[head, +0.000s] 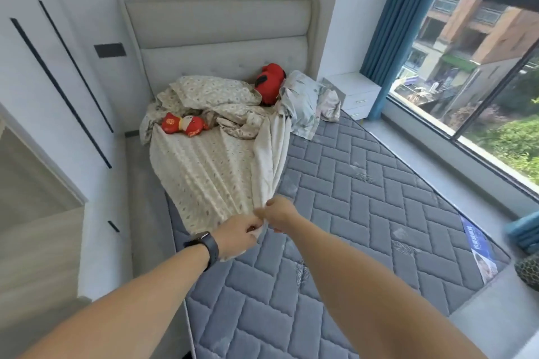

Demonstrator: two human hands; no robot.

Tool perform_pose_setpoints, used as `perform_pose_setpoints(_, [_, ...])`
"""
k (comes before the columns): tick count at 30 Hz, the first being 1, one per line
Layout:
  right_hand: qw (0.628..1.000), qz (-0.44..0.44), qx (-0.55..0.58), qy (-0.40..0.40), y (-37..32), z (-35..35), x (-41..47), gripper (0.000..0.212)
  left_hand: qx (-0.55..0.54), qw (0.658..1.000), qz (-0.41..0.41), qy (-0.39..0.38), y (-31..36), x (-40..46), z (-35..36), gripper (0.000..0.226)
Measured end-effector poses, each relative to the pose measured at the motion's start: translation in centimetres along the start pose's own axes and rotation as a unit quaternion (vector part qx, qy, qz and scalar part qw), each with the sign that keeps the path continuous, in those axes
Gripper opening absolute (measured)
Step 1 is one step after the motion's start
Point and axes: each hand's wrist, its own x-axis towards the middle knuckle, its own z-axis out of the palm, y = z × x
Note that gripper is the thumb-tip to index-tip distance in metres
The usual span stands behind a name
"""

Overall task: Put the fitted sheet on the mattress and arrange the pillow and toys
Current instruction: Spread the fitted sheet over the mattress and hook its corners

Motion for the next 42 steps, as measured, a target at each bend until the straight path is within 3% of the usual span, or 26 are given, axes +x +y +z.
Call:
perform_pose_setpoints(2, [0.997, -0.001, -0.071, -0.014, 1.4, 0.0, 0.3, 0.035, 0.04, 0.999, -0.02, 0.004, -0.3, -0.7, 1.2, 0.023])
perform_pose_setpoints(6, [0.994, -0.024, -0.098, -0.029, 2.0, -1.1, 0.7, 0.026, 0.101, 0.991, -0.075, 0.034, 0.8, -1.7, 2.6, 0.032])
perform_pose_setpoints(8, [0.998, -0.034, -0.047, -0.029, 1.9, -1.8, 0.4, 0.023, 0.069, 0.987, -0.116, 0.091, 0.6, -1.9, 2.9, 0.03])
perform_pose_setpoints(11, [0.988, -0.089, 0.123, 0.037, 1.8, -1.4, -1.4, 0.027, 0.031, 0.971, -0.169, 0.164, 0.0, -2.1, 2.8, 0.024])
perform_pose_setpoints(13, [0.975, -0.111, 0.177, 0.075, 2.6, -0.4, -3.6, 0.03, 0.054, 0.967, -0.194, 0.158, -0.2, -2.0, 3.0, 0.028])
perform_pose_setpoints(19, [0.966, -0.134, 0.215, 0.051, 7.9, 2.3, -9.7, 0.038, 0.07, 0.968, -0.224, 0.09, 1.1, -3.1, 5.0, 0.03])
perform_pose_setpoints(23, [0.971, -0.137, 0.189, 0.057, 10.8, 0.9, -13.3, 0.028, -0.105, 0.966, -0.216, 0.094, 5.1, -2.3, 6.5, 0.03])
perform_pose_setpoints(26, [0.974, -0.136, 0.174, 0.041, 13.1, -2.0, -13.4, 0.024, -0.154, 0.96, -0.205, 0.116, 7.7, -1.6, 8.0, 0.021])
perform_pose_setpoints(28, [0.978, -0.131, 0.161, 0.031, 13.9, -3.6, -12.9, 0.024, -0.148, 0.962, -0.199, 0.113, 9.2, -1.3, 9.0, 0.036])
perform_pose_setpoints(31, [0.978, -0.13, 0.163, -0.005, 14.7, -4.9, -11.8, 0.024, -0.014, 0.964, -0.226, 0.137, 10.5, -0.9, 9.7, 0.061])
perform_pose_setpoints(35, [0.974, -0.164, 0.143, -0.062, 15.5, -6.0, -9.8, 0.025, -0.118, 0.961, -0.205, 0.141, 12.0, 0.3, 10.7, 0.047])
perform_pose_setpoints(39, [0.968, -0.181, 0.12, -0.127, 17.6, -9.4, -7.0, 0.031, -0.063, 0.967, -0.206, 0.138, 12.8, 1.7, 12.9, 0.03])
perform_pose_setpoints(42, [0.971, -0.148, 0.125, -0.137, 19.4, -13.3, -3.9, 0.03, -0.117, 0.949, -0.216, 0.197, 14.1, 2.6, 15.4, 0.027])
